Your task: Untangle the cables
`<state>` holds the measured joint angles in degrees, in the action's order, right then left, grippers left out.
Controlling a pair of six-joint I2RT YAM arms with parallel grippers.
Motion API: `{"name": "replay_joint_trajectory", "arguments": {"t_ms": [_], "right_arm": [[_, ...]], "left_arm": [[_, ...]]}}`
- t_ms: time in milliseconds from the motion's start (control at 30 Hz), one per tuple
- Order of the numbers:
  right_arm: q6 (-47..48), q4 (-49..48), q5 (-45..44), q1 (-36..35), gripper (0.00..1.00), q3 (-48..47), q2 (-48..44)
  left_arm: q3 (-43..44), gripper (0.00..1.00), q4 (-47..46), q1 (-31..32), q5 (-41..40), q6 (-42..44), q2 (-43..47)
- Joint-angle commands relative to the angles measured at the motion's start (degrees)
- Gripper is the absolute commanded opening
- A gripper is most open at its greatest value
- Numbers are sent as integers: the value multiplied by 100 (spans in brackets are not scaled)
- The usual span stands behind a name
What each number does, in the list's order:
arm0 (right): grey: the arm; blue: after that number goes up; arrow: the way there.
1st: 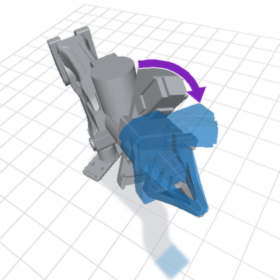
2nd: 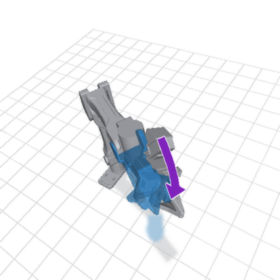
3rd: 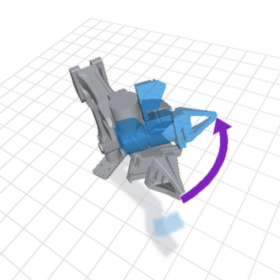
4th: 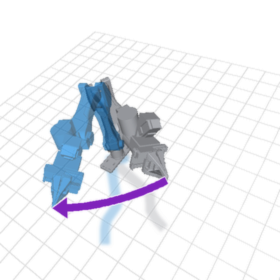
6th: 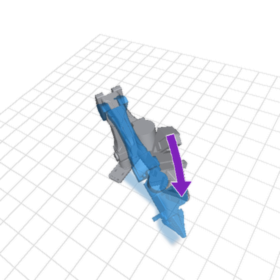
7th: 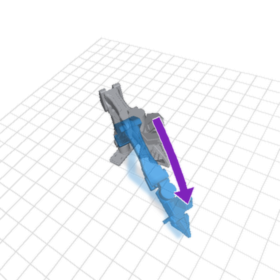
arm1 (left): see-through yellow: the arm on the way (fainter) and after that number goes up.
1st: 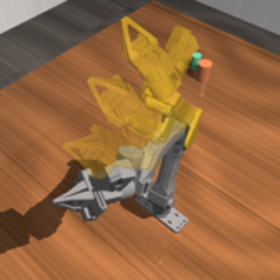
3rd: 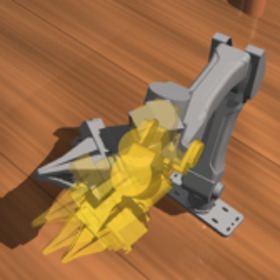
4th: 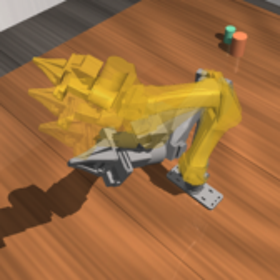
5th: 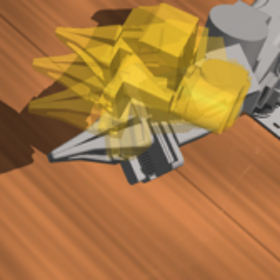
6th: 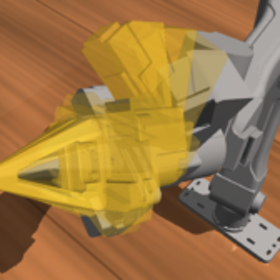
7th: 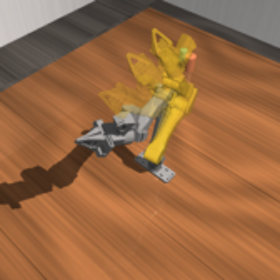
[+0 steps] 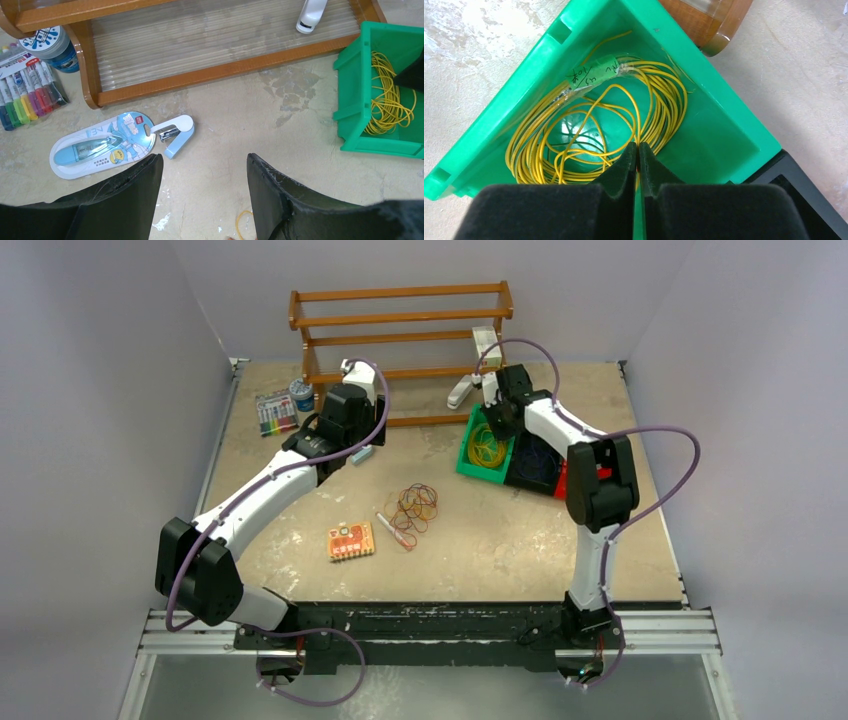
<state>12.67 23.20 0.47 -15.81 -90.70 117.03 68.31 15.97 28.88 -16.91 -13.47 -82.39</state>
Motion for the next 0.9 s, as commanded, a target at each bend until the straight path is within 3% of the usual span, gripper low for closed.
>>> {"name": "replay_joint_trajectory", "arguments": {"t_ms": [0, 100, 200, 267, 567, 733, 867], "right_arm": [[31, -100, 177, -28, 6, -184, -167], [17, -238, 111, -28, 15, -123, -304], [1, -395, -33, -28, 38, -35, -507], [-127, -510, -22, -28, 44, 57, -702], [-403, -1927, -599, -27, 48, 1030, -1921], [-592, -3182, -550, -27, 48, 2033, -2720], [-1245, -4095, -423, -27, 54, 2882, -3429]], "left_arm": [[50, 62, -159, -50, 8, -61, 48], [50, 61, -168, -54, -16, -96, 41], [56, 62, -195, -58, -160, -160, 22], [86, 64, -215, -58, -294, -251, 8], [295, 74, 13, -58, -454, -1177, -139], [22, 75, 139, -58, -212, -1352, 52], [-413, 73, -50, -58, 107, -1597, 227]]}}
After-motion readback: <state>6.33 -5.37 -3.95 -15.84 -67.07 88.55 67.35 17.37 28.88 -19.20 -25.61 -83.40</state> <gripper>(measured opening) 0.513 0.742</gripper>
